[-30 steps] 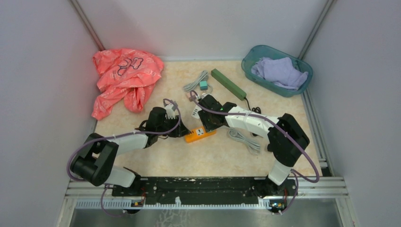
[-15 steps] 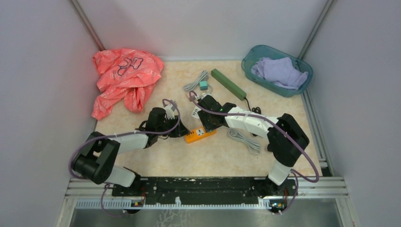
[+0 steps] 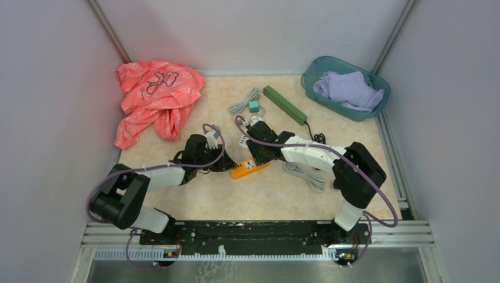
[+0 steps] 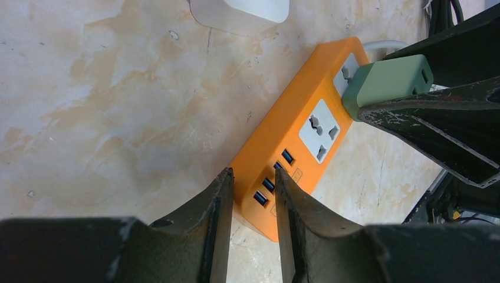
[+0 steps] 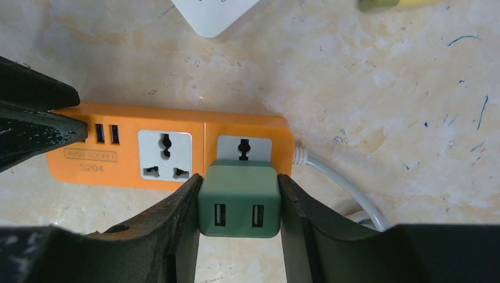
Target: Insert the plug
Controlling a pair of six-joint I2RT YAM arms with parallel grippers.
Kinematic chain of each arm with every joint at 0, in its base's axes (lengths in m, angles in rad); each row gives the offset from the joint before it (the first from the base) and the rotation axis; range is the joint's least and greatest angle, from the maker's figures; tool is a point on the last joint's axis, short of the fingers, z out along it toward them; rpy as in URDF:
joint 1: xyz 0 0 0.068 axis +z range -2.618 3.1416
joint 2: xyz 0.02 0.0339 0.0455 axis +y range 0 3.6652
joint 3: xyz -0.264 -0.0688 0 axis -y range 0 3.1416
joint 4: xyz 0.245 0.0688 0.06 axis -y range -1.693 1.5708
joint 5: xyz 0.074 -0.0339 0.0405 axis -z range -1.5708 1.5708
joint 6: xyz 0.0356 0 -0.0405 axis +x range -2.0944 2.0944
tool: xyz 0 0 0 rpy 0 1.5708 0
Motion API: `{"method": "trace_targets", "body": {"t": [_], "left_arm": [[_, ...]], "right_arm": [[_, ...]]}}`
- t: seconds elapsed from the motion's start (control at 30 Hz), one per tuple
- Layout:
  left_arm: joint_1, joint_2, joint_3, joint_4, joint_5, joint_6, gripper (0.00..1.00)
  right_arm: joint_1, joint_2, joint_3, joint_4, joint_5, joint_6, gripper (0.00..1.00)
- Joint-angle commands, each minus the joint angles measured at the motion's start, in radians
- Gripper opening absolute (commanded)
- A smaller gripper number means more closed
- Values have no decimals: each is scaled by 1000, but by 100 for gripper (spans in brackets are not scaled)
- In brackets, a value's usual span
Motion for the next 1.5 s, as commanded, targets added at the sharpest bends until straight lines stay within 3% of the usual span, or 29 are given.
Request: {"method": "trace_targets", "body": {"t": [0.0, 0.3, 0.8, 1.1, 1.33, 1.47], "left_arm": [[-14, 4, -18, 18, 37, -20, 37], [-57, 2, -8, 15, 29, -26, 37], [-71, -14, 7, -65, -77, 23, 38], [-58, -39, 14, -110, -118, 40, 38], [-53, -113, 23, -141, -144, 54, 49], [-48, -141, 56, -183, -168, 75, 58]], "right_arm": [[6, 31, -133, -1, -21, -4, 0], [6, 51, -129, -15, 20, -15, 0], [19, 86, -244, 29, -130, -63, 0], [43, 95, -247, 44, -115, -37, 0], [44, 31, -213, 51, -80, -53, 1], [43, -8, -155, 61, -60, -66, 13]]}}
